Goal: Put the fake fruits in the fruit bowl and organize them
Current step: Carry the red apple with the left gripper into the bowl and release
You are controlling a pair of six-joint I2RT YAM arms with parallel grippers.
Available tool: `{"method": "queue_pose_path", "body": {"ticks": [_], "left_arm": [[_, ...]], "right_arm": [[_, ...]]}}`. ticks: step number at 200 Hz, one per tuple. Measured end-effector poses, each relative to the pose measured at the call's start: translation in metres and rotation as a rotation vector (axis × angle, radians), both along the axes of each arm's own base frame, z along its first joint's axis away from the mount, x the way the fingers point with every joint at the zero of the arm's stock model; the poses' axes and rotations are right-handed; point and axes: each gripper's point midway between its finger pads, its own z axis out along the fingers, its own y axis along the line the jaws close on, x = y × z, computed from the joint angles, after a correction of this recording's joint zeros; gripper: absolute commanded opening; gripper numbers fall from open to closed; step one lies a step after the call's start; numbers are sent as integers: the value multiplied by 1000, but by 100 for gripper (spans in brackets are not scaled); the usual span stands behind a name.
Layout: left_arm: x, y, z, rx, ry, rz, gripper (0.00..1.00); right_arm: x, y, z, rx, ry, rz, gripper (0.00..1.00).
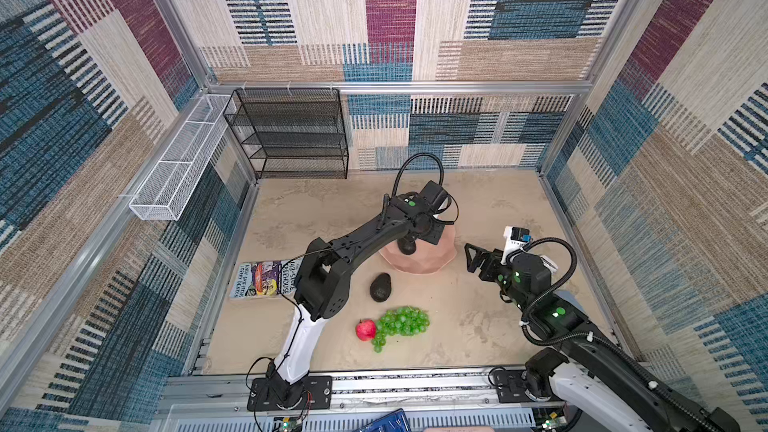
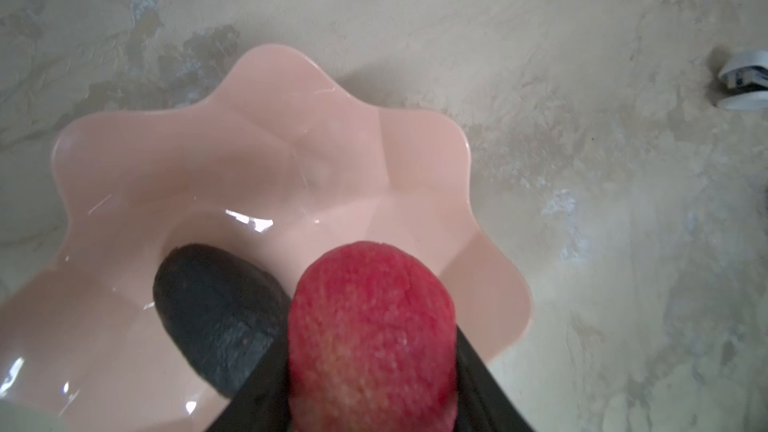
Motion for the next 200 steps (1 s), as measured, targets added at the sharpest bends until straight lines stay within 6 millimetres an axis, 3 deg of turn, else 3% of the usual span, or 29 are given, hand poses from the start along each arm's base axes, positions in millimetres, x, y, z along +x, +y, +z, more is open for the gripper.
{"method": "queue_pose_path", "body": {"ticks": [61, 118, 169, 183, 200], "left_arm": [[22, 12, -49, 84, 49, 47, 52], [24, 16, -64, 108, 67, 60, 70], [24, 20, -58, 98, 71, 69, 71], [23, 21, -43, 84, 58, 70, 71], [22, 22, -9, 44, 17, 72, 71]], "right_arm": [[0, 0, -10, -1, 28, -2, 100], [3, 2, -18, -15, 54, -1, 100], [8, 5, -9, -27, 41, 5, 100], [11, 6, -3, -41, 30, 8, 100], [16, 8, 4, -73, 22, 21, 98]]}}
